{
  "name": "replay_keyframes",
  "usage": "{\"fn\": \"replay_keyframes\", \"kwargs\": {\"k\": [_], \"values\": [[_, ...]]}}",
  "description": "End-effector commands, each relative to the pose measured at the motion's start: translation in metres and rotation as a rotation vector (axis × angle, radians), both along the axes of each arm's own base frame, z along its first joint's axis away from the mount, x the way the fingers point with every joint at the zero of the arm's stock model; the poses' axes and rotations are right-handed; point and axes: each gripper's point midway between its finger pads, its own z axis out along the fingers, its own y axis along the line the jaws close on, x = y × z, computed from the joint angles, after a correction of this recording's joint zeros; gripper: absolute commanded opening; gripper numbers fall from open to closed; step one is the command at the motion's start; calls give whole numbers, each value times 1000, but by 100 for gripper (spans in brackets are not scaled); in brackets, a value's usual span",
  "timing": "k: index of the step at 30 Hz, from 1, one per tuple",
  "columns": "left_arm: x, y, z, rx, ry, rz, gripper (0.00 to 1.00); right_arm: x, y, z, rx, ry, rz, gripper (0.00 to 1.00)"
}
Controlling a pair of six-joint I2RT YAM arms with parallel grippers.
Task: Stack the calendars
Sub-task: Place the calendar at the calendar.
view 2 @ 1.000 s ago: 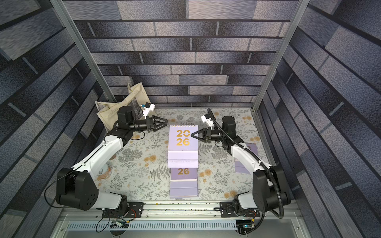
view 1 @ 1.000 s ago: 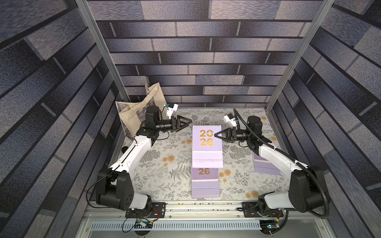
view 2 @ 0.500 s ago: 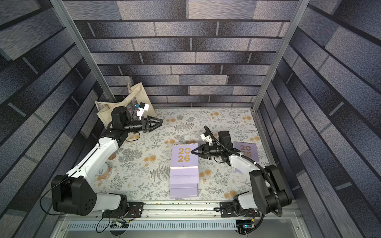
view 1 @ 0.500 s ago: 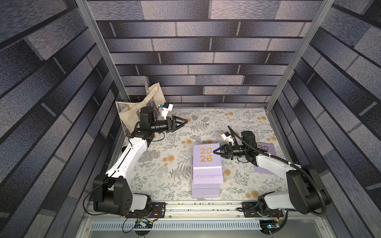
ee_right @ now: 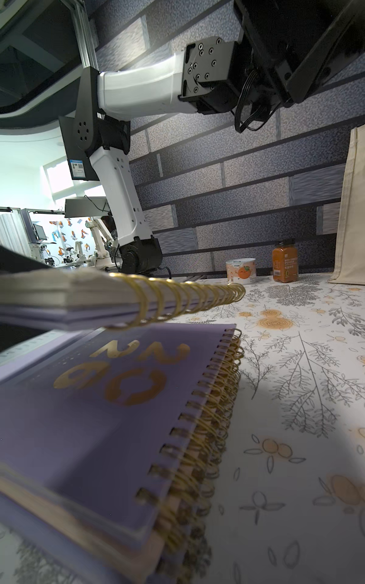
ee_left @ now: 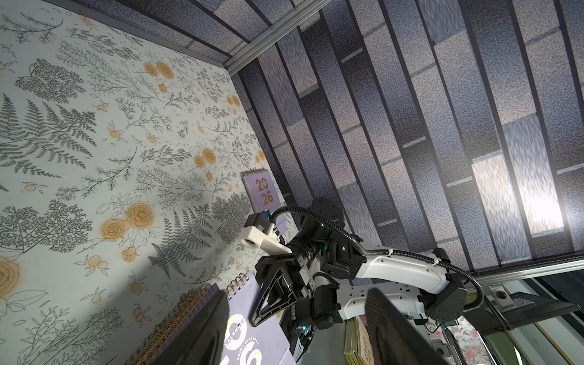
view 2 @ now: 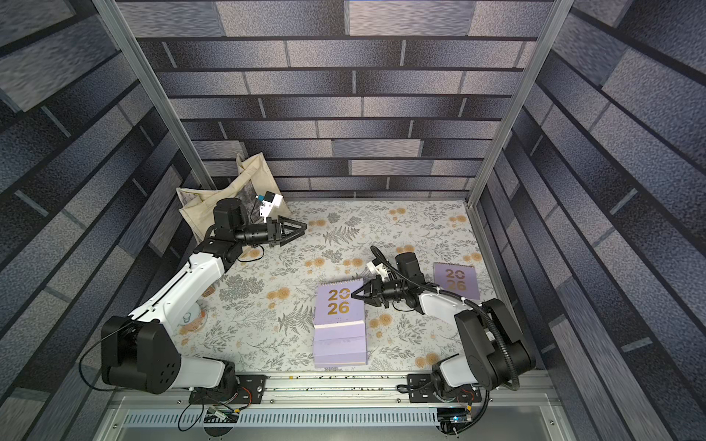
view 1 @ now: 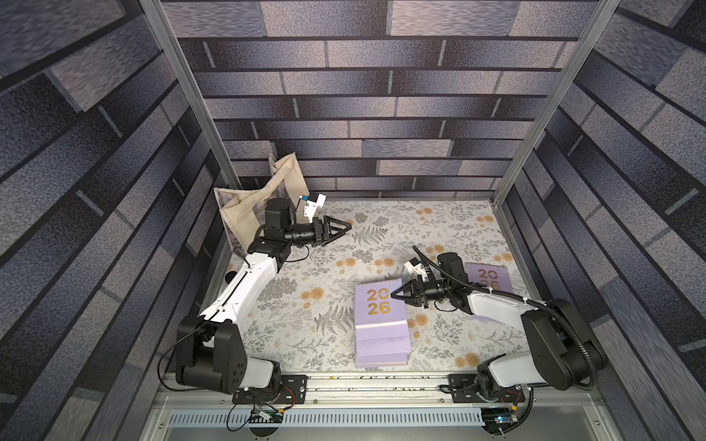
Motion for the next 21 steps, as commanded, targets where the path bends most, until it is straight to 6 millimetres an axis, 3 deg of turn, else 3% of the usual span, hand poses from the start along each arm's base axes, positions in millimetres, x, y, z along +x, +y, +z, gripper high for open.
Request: {"fn": "replay_keyframes", "kwargs": {"k": [1, 21], "values": [[-2, -2, 3, -14, -16, -30, 71, -4, 3, -3, 5, -28, 26, 0], [-1, -3, 2, -16, -15, -32, 71, -2, 3, -32, -95, 11, 19, 0]]}}
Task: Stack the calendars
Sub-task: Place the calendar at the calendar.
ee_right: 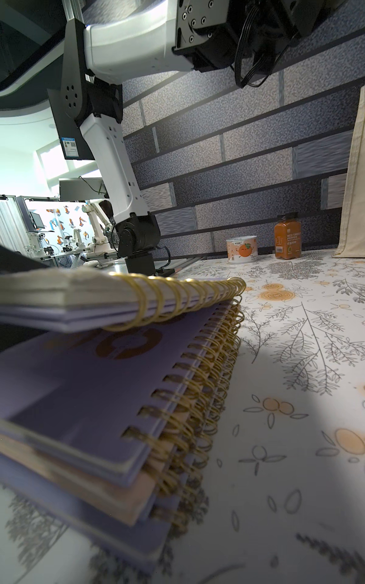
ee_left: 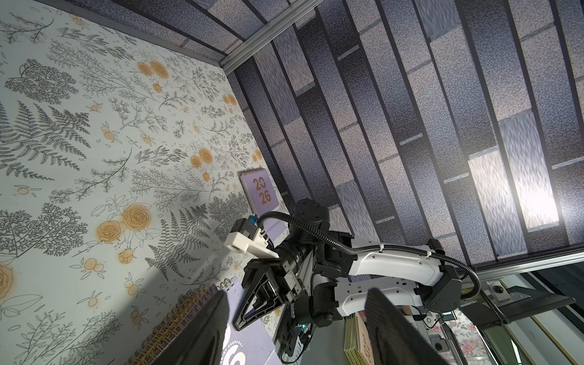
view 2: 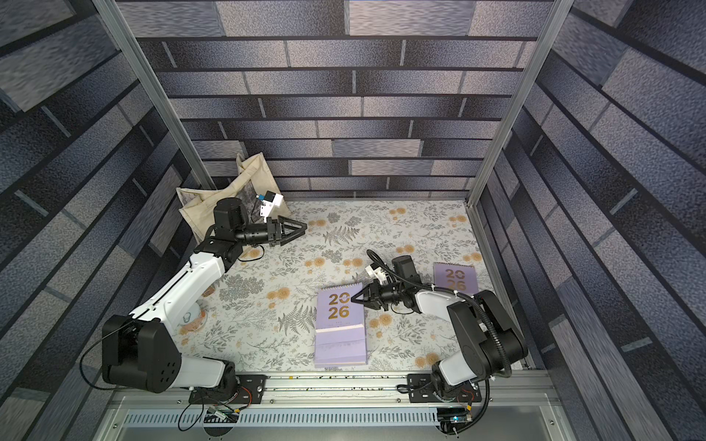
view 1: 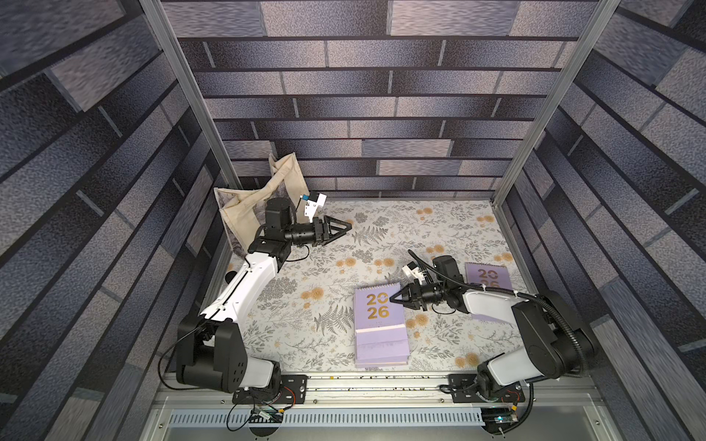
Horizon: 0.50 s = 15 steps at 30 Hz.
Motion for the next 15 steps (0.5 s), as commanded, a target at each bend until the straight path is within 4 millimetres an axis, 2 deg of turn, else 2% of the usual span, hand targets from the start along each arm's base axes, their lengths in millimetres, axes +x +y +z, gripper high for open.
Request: {"fn": "replay_keyframes", "kwargs": {"k": [1, 15], "values": [[0, -2, 1, -9, -7, -17, 71, -1, 2, -6, -36, 18, 4, 0], [0, -2, 0, -10, -3, -18, 71, -5, 1, -17, -81, 42, -3, 1]]}}
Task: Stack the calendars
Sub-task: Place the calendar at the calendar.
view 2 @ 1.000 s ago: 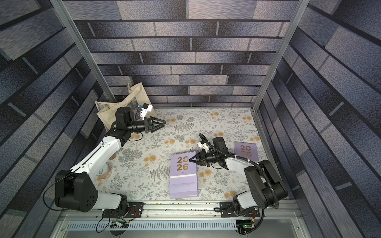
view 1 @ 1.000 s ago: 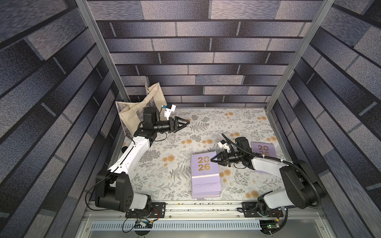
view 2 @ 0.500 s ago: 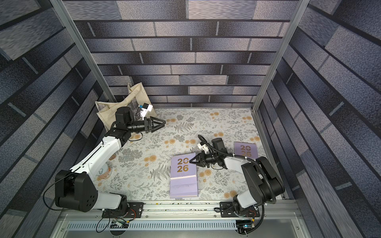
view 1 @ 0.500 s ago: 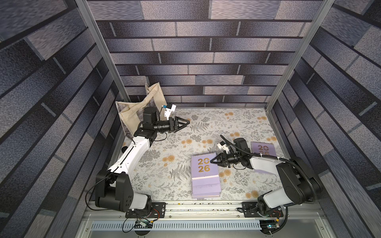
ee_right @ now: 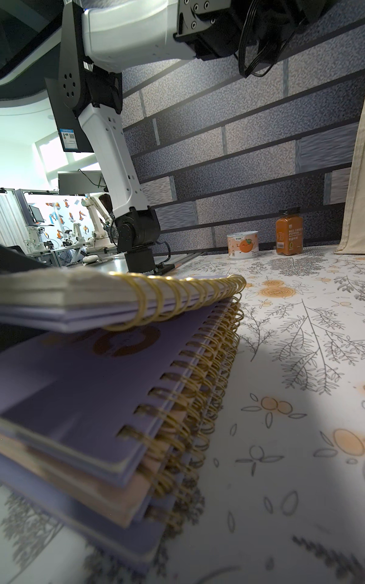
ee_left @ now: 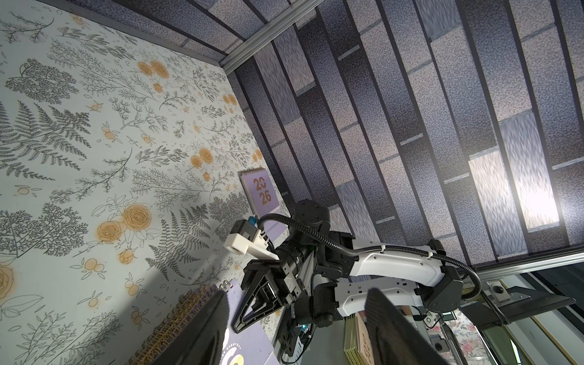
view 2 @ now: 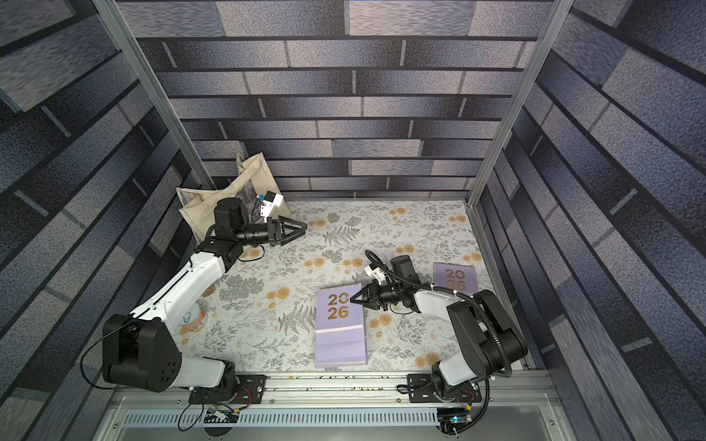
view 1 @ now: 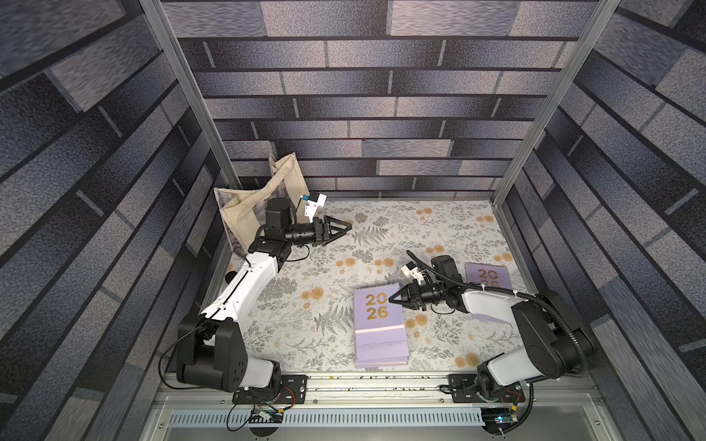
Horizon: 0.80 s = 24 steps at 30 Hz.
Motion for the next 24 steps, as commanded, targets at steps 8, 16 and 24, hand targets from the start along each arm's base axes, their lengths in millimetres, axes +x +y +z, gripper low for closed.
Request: {"fn": "replay_keyframes", "kwargs": {"k": [8, 16, 24], "values": [[1, -3, 1, -15, -6, -20, 71, -7, -6, -16, -116, 55, -7, 20], [3, -4, -1, -21, -4, -22, 71, -9, -11, -13, -168, 63, -17, 38], [4, -5, -2, -23, -3, -23, 71, -2, -12, -3, -205, 30, -18, 41]]}}
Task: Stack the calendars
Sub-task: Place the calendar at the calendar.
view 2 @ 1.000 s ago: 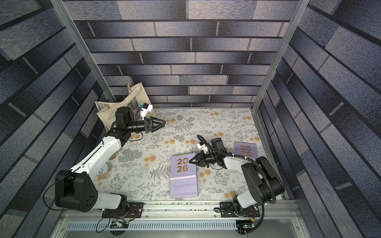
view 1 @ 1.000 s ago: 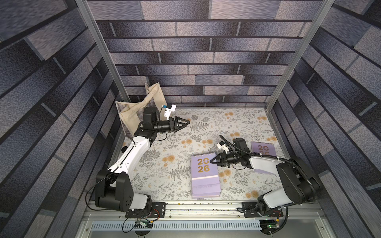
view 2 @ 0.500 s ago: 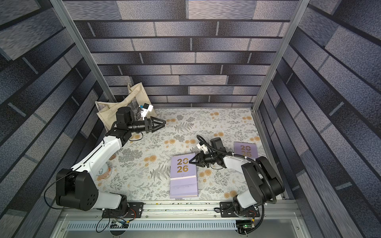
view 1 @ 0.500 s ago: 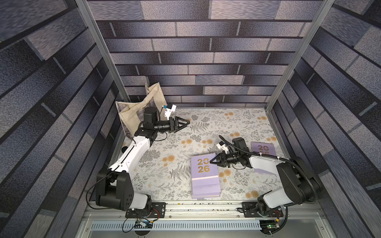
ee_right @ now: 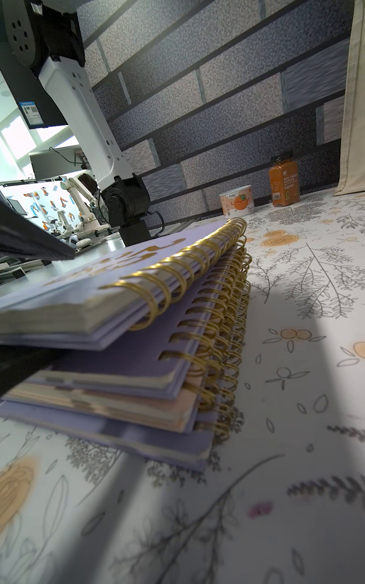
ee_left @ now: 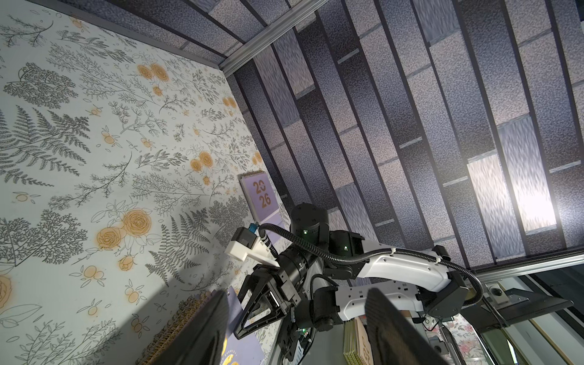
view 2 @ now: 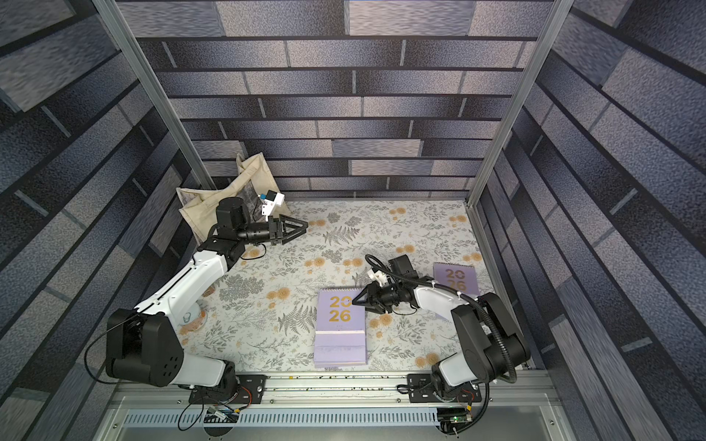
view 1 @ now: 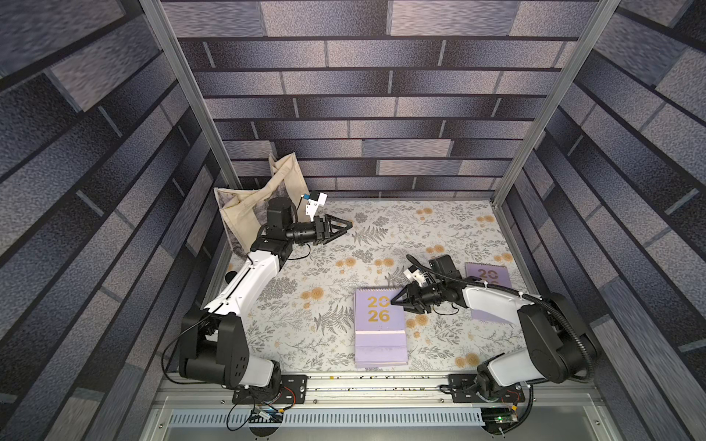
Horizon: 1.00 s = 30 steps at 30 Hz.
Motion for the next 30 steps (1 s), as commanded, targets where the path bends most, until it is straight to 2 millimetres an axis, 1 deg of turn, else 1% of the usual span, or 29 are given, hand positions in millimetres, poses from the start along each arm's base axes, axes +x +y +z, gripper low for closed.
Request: {"fn": "replay_keyframes", "kwargs": {"k": [1, 7, 15, 19, 25, 28, 30], "values": [[-2, -3, -1, -12, -2, -22, 71, 2, 0, 11, -30, -37, 20, 42], [-3, -3, -2, -14, -2, -23, 71, 4, 0, 14, -52, -41, 28, 42], [-2, -2, -2, -13, 0, -20, 71, 2, -13, 9, -151, -51, 30, 42], [-3, -2, -2, -13, -1, -19, 71, 4, -15, 14, -178, -71, 32, 45], [-3, -2, -3, -13, 4, -19, 71, 10, -14, 18, -186, -87, 30, 46], [-3, -2, -4, -13, 3, -20, 71, 13, -19, 19, -228, -110, 35, 46], [-2, -3, -4, -9, 4, -20, 71, 17, -26, 24, -271, -145, 34, 46]]}}
